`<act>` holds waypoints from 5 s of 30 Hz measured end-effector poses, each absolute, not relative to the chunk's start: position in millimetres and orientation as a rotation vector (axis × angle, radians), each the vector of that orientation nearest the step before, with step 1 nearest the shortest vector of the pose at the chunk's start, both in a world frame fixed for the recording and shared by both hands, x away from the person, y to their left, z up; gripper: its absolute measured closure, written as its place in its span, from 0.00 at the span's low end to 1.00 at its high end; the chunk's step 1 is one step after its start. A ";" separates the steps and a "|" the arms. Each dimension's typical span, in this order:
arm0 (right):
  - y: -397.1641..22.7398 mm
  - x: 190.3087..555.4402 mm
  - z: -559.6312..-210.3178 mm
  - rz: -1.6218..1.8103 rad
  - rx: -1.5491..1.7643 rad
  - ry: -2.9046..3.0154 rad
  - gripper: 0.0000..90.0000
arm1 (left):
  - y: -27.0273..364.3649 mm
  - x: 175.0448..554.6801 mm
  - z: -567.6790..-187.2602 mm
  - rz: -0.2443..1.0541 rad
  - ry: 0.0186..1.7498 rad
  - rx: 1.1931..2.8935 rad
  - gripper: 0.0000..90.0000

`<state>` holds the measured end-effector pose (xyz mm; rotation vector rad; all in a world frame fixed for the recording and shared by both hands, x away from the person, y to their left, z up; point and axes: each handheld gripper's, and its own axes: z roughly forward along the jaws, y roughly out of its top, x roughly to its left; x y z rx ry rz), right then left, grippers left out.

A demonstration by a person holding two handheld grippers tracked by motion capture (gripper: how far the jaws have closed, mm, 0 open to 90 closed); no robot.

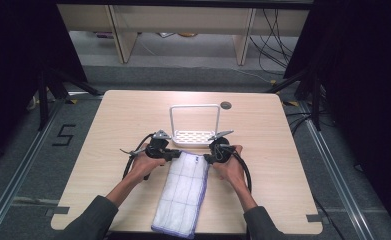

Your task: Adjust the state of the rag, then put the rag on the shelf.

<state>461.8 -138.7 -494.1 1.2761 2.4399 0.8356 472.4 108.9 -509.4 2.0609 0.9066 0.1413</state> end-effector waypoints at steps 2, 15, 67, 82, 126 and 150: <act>-140.3 460.5 -494.2 0.833 1.328 2.436 0.65 | 108.8 472.7 -510.1 0.141 0.908 2.058 0.95; -136.6 461.9 -496.5 0.911 1.296 2.493 0.97 | 108.3 472.3 -510.6 0.157 0.907 2.064 0.95; -140.5 397.0 -376.6 1.229 0.935 2.348 0.98 | 137.7 407.1 -393.8 0.257 0.686 1.905 0.96; -144.8 384.7 -310.2 1.260 0.806 2.238 0.98 | 131.3 402.9 -323.4 0.310 0.601 1.875 0.96; -145.0 485.5 -222.6 1.283 0.947 2.080 0.98 | 117.7 504.2 -244.2 0.436 0.756 1.788 0.96; -140.2 551.7 -226.7 1.268 1.115 2.045 0.98 | 114.2 567.6 -259.6 0.430 0.865 1.739 0.96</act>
